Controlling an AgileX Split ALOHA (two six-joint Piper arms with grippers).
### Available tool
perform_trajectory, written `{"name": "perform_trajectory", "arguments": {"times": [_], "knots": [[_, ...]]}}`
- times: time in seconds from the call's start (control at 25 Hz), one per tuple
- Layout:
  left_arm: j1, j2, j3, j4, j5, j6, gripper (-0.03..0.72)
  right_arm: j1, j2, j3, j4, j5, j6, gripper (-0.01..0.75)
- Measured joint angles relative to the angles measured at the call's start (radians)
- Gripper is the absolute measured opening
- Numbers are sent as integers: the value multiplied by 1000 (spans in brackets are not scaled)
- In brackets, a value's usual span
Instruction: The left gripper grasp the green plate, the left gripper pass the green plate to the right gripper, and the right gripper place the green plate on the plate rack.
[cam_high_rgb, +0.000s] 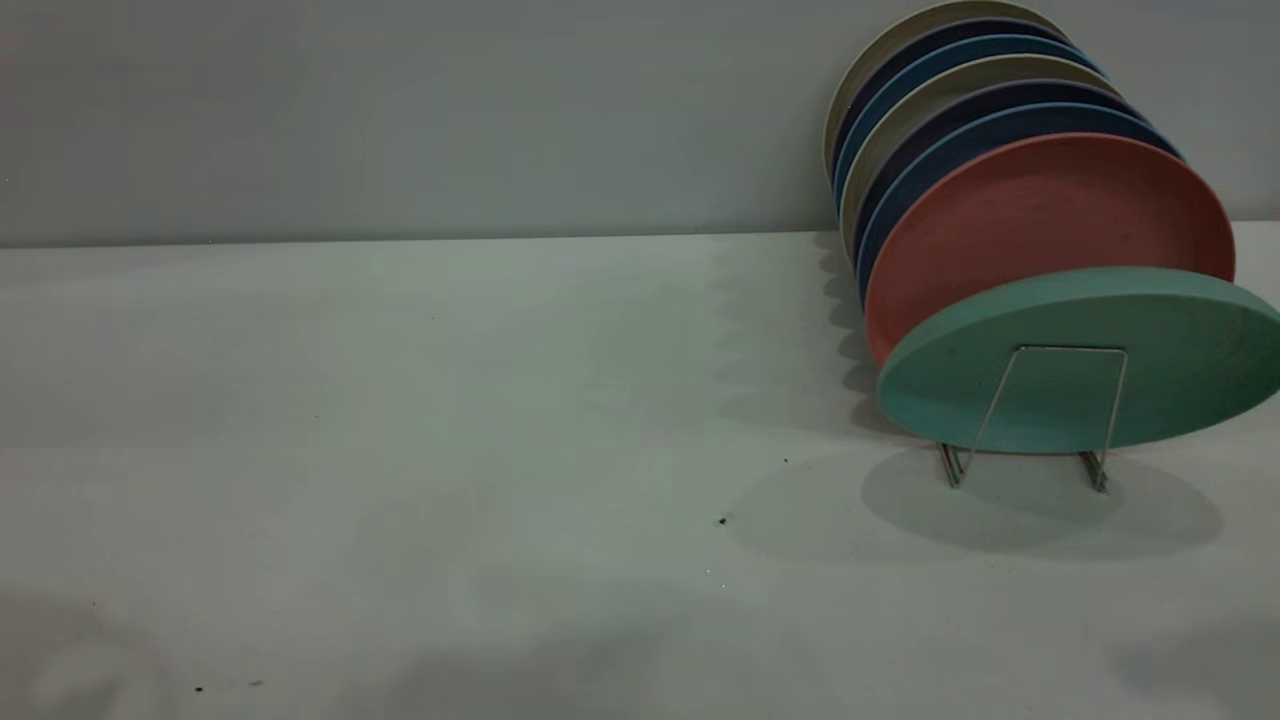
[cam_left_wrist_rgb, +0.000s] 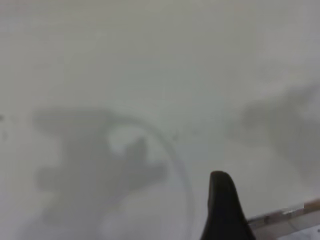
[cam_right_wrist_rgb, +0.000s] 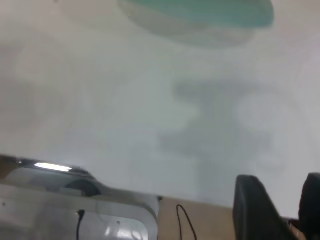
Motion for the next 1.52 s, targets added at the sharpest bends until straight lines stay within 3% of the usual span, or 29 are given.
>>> {"name": "perform_trajectory", "arguments": {"times": [0.24,0.56,0.92,1.52], "knots": [[0,-293,160,17,67,-64,493,0,-271,206,0,6,-15,239],[0,-611,191,161,261,-210,493,0,-553,371,0,6,-102,239],[0,-870,325,193,243,-212,491,0,-802,590,33,-81,-229,239],[-77,-1008,383,224,239,-196,490,0,-962,601,56,-97,-233,239]]}}
